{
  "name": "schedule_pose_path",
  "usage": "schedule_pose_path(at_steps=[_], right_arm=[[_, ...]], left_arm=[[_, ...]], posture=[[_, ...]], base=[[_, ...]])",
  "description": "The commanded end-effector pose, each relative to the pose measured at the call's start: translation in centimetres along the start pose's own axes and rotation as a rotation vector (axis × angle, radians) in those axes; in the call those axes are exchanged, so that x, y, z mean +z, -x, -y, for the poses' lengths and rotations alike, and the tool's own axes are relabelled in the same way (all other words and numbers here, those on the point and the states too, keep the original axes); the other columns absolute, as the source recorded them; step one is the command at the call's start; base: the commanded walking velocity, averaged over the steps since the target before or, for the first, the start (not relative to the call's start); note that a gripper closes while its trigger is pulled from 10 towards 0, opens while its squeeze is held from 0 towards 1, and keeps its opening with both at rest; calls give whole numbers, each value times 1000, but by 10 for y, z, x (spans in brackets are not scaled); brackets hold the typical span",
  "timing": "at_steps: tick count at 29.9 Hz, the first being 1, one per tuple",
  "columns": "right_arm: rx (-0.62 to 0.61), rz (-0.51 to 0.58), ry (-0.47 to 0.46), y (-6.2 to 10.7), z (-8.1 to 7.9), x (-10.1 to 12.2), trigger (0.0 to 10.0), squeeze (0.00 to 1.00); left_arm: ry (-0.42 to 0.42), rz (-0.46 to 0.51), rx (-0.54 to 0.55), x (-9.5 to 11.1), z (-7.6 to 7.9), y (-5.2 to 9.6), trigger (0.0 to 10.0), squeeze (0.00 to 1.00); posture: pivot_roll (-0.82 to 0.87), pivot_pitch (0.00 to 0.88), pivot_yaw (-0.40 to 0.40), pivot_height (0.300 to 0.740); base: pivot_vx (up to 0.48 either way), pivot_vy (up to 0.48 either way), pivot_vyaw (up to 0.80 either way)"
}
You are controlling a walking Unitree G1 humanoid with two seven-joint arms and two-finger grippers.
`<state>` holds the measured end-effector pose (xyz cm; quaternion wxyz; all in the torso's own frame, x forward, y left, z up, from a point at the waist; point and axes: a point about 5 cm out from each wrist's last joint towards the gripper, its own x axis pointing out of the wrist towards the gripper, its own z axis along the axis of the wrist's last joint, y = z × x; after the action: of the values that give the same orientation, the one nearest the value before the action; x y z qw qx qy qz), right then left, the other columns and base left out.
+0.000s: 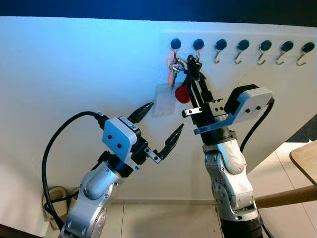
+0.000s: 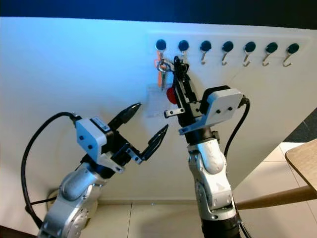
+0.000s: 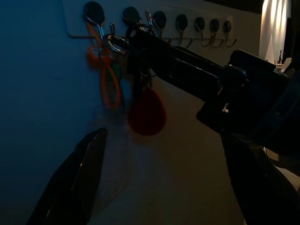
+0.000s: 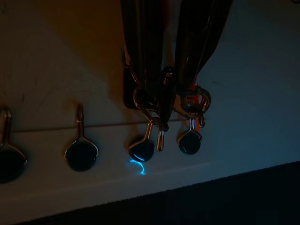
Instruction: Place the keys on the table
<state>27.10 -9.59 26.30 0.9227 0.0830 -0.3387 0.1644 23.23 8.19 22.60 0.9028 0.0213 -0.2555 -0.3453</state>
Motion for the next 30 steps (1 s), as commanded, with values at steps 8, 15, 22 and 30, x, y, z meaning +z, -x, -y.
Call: schedule_pose_path(at_steps=[8,15,22,30], right_arm=[[-130,-104,29,17,21,-19,10000,0],[-110,-57,12,11,19,-12,10000,0],[-30,26,17,3,9,2,10000,1000],[-31,109,30,-9,7,19,10000,0]], left_arm=[[4,-15,-3,-4,2,2,10000,0],[2,-14,0,-4,2,1,10000,0],[2,-12,1,-4,2,1,10000,0],[-1,-9,4,-3,1,1,10000,0]], posture=[[64,133,-32,740],[64,133,-32,740],[64,133,-32,740],[67,134,-32,740]], base=[[0,0,0],[0,0,0],[0,0,0],[0,0,0]])
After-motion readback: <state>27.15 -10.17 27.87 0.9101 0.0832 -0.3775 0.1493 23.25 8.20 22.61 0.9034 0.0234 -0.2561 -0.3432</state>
